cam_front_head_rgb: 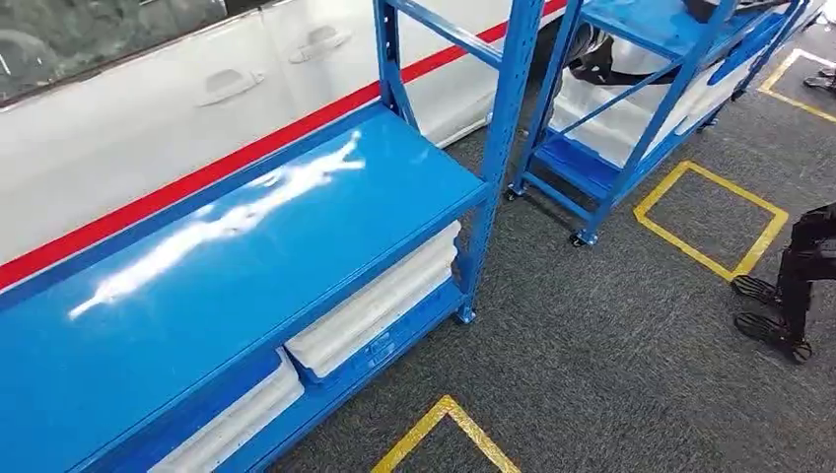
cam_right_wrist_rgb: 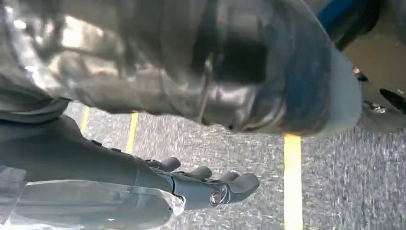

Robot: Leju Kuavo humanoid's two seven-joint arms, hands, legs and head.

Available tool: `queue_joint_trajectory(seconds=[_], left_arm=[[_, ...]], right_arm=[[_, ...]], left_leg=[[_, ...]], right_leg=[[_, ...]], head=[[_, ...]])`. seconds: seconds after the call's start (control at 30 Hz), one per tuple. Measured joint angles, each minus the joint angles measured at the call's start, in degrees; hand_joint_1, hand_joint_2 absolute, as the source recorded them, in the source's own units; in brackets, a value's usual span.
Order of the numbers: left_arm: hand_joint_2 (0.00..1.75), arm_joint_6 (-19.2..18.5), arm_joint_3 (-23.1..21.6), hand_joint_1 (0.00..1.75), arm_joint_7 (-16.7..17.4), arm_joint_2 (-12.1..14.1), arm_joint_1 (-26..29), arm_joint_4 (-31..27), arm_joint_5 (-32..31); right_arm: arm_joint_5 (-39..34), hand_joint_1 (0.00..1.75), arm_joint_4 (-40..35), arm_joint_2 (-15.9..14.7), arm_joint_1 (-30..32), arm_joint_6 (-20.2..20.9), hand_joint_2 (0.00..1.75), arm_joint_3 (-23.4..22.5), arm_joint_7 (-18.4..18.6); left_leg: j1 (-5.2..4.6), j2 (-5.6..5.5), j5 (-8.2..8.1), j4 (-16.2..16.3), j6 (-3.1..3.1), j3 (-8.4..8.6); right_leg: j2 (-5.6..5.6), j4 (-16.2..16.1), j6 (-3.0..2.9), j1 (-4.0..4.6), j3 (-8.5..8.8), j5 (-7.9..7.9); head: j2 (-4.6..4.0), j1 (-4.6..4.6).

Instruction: Take the parts from the cabinet and place them on the table.

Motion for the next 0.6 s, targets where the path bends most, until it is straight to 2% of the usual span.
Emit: queue_joint_trajectory(seconds=[0.03, 0.07, 0.1, 0.13, 0.17, 0.2, 0.23, 0.27, 0.3, 0.33, 0.37, 0.4, 0.47, 0.53, 0.57, 0.6], left_arm=[[0.00, 0.00, 0.00, 0.00, 0.07, 0.04, 0.39, 0.00, 0.00], [0.00, 0.02, 0.02, 0.00, 0.07, 0.02, 0.62, -0.02, 0.00], [0.00, 0.00, 0.04, 0.00, 0.07, 0.04, 0.58, 0.00, 0.00], [0.00, 0.04, 0.06, 0.00, 0.11, 0.07, 0.48, 0.00, 0.00], [0.00, 0.04, 0.11, 0.00, 0.11, 0.07, 0.46, 0.00, 0.00], [0.00, 0.04, 0.18, 0.00, 0.13, 0.07, 0.47, 0.00, 0.02], [0.00, 0.04, 0.28, 0.00, 0.15, 0.07, 0.55, 0.00, 0.02], [0.00, 0.04, 0.33, 0.00, 0.17, 0.07, 0.62, 0.00, 0.02], [0.00, 0.04, 0.35, 0.00, 0.17, 0.04, 0.61, 0.00, 0.04], [0.00, 0.04, 0.42, 0.00, 0.17, 0.02, 0.56, 0.00, 0.09], [0.00, 0.04, 0.50, 0.00, 0.17, -0.02, 0.51, -0.02, 0.15], [0.00, 0.04, 0.59, 0.00, 0.15, -0.07, 0.53, -0.02, 0.15], [0.00, 0.09, 0.83, 0.00, 0.17, -0.05, 0.56, 0.00, 0.18], [0.00, 0.11, 0.85, 0.00, 0.15, 0.04, 0.87, 0.00, 0.20], [0.00, 0.13, 0.87, 0.00, 0.15, 0.11, 0.98, -0.02, 0.26], [0.00, 0.11, 0.87, 0.00, 0.17, 0.11, 0.89, 0.00, 0.31]], right_arm=[[0.00, 0.00, 0.00, 0.00, 0.02, -0.11, 0.00, 0.00, 0.00], [0.00, 0.00, 0.02, -0.02, 0.25, -0.16, 0.00, 0.00, 0.04], [0.00, 0.00, 0.04, -0.02, 0.51, -0.13, 0.00, 0.00, 0.00], [0.00, 0.00, 0.13, -0.02, 0.86, -0.11, 0.00, 0.00, 0.04], [0.00, 0.00, 0.18, -0.02, 1.09, -0.11, 0.00, 0.00, 0.04], [-0.06, 0.00, 0.28, 0.00, 1.25, -0.09, 0.00, -0.02, 0.04], [-0.24, 0.00, 0.33, -0.02, 1.40, -0.07, 0.00, -0.02, -0.05], [-0.24, 0.00, 0.33, -0.02, 1.34, -0.07, 0.00, -0.02, -0.02], [-0.26, 0.00, 0.33, -0.02, 1.32, -0.09, 0.00, -0.02, 0.00], [-0.26, 0.00, 0.33, -0.02, 1.33, -0.09, 0.00, -0.02, 0.06], [-0.26, 0.00, 0.33, -0.04, 1.38, -0.09, 0.00, -0.02, 0.06], [-0.26, 0.00, 0.44, -0.11, 1.52, -0.07, 0.00, -0.02, 0.09], [-0.26, 0.00, 0.44, -0.11, 1.45, -0.05, 0.00, -0.02, 0.06], [-0.26, 0.00, 0.44, -0.11, 1.32, -0.05, 0.00, 0.00, 0.06], [-0.26, 0.00, 0.44, -0.13, 1.32, -0.02, 0.00, 0.00, 0.04], [-0.24, 0.00, 0.44, -0.11, 1.36, 0.00, 0.00, 0.00, -0.07]], left_leg=[[0.45, -0.78, 0.43, -0.78, 0.57, 0.39], [0.72, -1.27, 0.83, -1.11, 0.73, 0.87], [0.83, -1.89, 0.97, -1.16, 1.12, 0.78], [0.85, -2.47, 1.03, -1.16, 1.25, 0.62], [0.81, -3.18, 1.04, -1.15, 1.28, 0.52], [0.78, -3.98, 1.03, -1.08, 1.30, 0.45], [0.78, -4.77, 1.02, -1.01, 1.30, 0.45], [0.78, -5.52, 0.98, -0.93, 1.27, 0.52], [0.79, -6.42, 0.92, -0.83, 1.18, 0.60], [0.82, -7.38, 0.83, -0.66, 1.04, 0.69], [0.85, -8.12, 0.70, -0.46, 0.84, 0.67], [0.70, -8.76, 0.55, -0.16, 0.47, 0.29], [0.86, -9.82, 0.56, 0.01, -0.34, -0.23], [1.04, -11.07, 0.68, -0.32, -1.18, -0.43], [1.13, -9.62, 0.27, 0.37, -1.28, -0.36], [0.84, -6.52, -1.10, 2.14, -1.45, -1.11]], right_leg=[[-0.18, -0.02, 0.46, 0.18, 0.34, -0.24], [3.08, 0.80, 0.95, -0.22, 0.26, -0.85], [6.06, 3.32, 1.03, -0.43, -1.05, -2.80], [7.21, 7.44, 1.09, -0.58, -3.11, -5.18], [7.55, 12.47, 1.20, -0.63, -5.63, -7.40], [7.63, 16.37, 1.30, -0.61, -7.71, -8.60], [7.66, 18.13, 1.34, -0.62, -8.83, -8.37], [7.69, 16.98, 1.36, -0.66, -8.55, -6.75], [7.83, 13.38, 1.30, -0.76, -7.11, -4.00], [8.37, 7.74, 1.14, -0.92, -4.55, -0.75], [10.23, 2.88, 0.97, -1.05, -2.39, 1.49], [13.42, 1.24, 0.92, -1.23, -1.79, 0.61], [11.90, 0.98, 0.85, -0.87, -1.95, 0.86], [10.70, 0.66, 0.10, -0.94, -1.60, 0.93], [9.58, 0.12, -0.46, -1.23, -1.32, 1.24], [9.08, -0.04, -0.89, -1.16, -1.21, 1.18]], head=[[0.02, 0.02], [0.02, 0.04], [0.00, 0.00], [0.02, 0.02], [0.00, 0.00], [0.02, 0.02], [0.02, 0.02], [0.02, 0.02], [0.02, 0.02], [0.02, 0.02], [0.02, 0.02], [0.02, 0.02], [0.02, 0.00], [0.02, 0.00], [0.00, 0.00], [0.02, 0.00]])
